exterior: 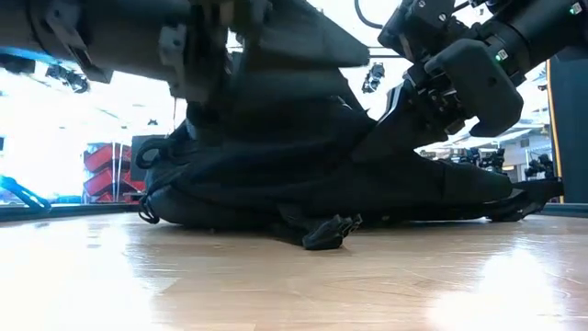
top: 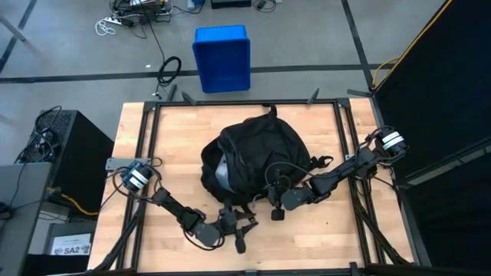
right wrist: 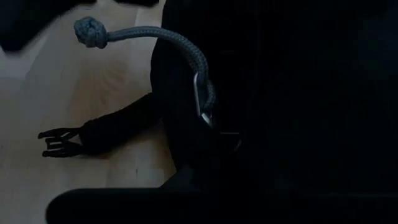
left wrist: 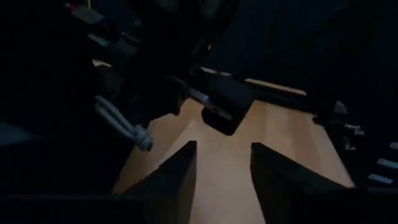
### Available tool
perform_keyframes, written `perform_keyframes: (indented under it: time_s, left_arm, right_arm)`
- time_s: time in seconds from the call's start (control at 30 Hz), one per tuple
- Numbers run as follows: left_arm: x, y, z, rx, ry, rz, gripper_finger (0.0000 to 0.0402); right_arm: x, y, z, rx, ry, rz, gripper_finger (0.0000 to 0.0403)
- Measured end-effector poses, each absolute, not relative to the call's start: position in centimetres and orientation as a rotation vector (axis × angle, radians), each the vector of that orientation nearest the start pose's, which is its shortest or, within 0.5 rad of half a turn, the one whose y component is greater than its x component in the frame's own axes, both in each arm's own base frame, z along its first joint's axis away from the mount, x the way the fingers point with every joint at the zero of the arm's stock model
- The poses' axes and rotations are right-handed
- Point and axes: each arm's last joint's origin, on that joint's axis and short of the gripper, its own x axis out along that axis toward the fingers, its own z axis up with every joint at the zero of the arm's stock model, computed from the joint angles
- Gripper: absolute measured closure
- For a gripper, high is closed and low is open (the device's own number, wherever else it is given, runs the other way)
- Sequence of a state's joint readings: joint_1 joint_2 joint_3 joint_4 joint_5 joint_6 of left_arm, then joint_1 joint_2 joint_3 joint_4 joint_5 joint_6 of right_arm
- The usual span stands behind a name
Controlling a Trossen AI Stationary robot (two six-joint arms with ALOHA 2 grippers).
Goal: Unpack backpack
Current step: Close the black backpack
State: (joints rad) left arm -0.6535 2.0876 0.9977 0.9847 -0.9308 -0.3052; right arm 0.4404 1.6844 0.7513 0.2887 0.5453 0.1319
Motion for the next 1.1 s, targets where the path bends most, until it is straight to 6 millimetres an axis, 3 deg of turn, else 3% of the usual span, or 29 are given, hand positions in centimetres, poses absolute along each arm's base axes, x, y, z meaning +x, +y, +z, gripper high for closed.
perform_keyframes:
  time_s: [0.17,0.4,0.67,0.97,1.1]
  left_arm:
    - [32.5,-22.7,13.2,-0.250,0.111,0.349,0.0243]
    - [32.1,-22.1,12.2,-0.344,0.163,0.425,0.0236]
    - [33.4,-20.6,12.7,-0.373,0.116,0.464,0.0236]
    - [33.8,-20.5,13.4,-0.375,0.089,0.430,0.0236]
    - [33.4,-20.3,14.7,-0.381,0.077,0.403,0.0236]
  right_arm:
    - [29.4,12.2,15.0,-0.177,0.554,-0.137,0.0400]
    - [29.5,12.2,15.0,-0.175,0.551,-0.131,0.0400]
    - [29.5,12.3,15.0,-0.184,0.550,-0.125,0.0399]
    - [29.5,12.3,15.0,-0.188,0.554,-0.118,0.0399]
    - [29.5,12.3,15.0,-0.187,0.555,-0.116,0.0399]
